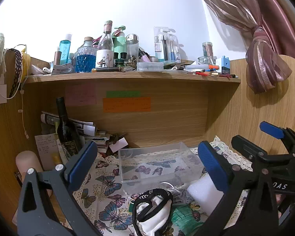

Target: Organize soft objects

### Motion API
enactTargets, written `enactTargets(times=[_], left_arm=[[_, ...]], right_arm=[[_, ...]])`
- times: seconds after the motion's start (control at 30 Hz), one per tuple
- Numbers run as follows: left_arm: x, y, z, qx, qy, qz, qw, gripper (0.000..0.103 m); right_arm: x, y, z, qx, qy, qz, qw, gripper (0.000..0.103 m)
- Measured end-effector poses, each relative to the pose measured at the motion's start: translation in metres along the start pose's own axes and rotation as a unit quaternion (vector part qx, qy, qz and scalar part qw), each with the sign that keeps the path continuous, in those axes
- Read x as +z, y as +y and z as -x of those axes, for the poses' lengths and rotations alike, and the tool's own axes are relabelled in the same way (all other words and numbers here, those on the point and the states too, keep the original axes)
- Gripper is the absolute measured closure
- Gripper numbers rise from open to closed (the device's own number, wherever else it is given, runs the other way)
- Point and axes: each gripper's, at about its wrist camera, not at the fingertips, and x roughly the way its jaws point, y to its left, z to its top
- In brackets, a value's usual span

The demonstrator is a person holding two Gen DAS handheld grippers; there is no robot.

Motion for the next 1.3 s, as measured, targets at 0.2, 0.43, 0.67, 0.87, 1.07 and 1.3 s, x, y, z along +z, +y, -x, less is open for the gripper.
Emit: enactTargets(times=[0.2,0.43,0.67,0.87,1.07,1.3], left_arm=[[0.0007,0.0013,-0.0025,0.0,0.005,0.004,1.0,0.0],[0.0005,0.0023,-0.0034,-0.004,0.006,0.001,1.0,0.0],[0.0002,0.0026,-0.0035,-0.005,0.006,0.002,1.0,0.0],[0.0013,0.006,-0.0046,-0.004,0.011,0.006,0.9999,0.0],[0.0022,0.007,-0.0059,-0.003,0.012,0.005,0.9999,0.0],[0.0011,0.0071,-0.0054,-0.002,0.01,0.003,0.9999,0.0]], right_arm=[[-0.0004,-0.0004,0.0009,0.002,-0.002,-0.001,1.0,0.0],[-0.0014,0.0005,0.0008,0.003,-0.002,-0.004,1.0,0.0],[0.0001,-0.0011,-0.001,0.005,-0.001,-0.007,1.0,0.0],[-0.0012,-0.0003,-0.0002,0.006,-0.002,-0.008,1.0,0.0],[-0.0015,-0.0003,-0.0002,0.006,-0.002,-0.008,1.0,0.0],[-0.0019,-0.0003,-0.0001,0.006,-0.003,-0.008,1.0,0.0]])
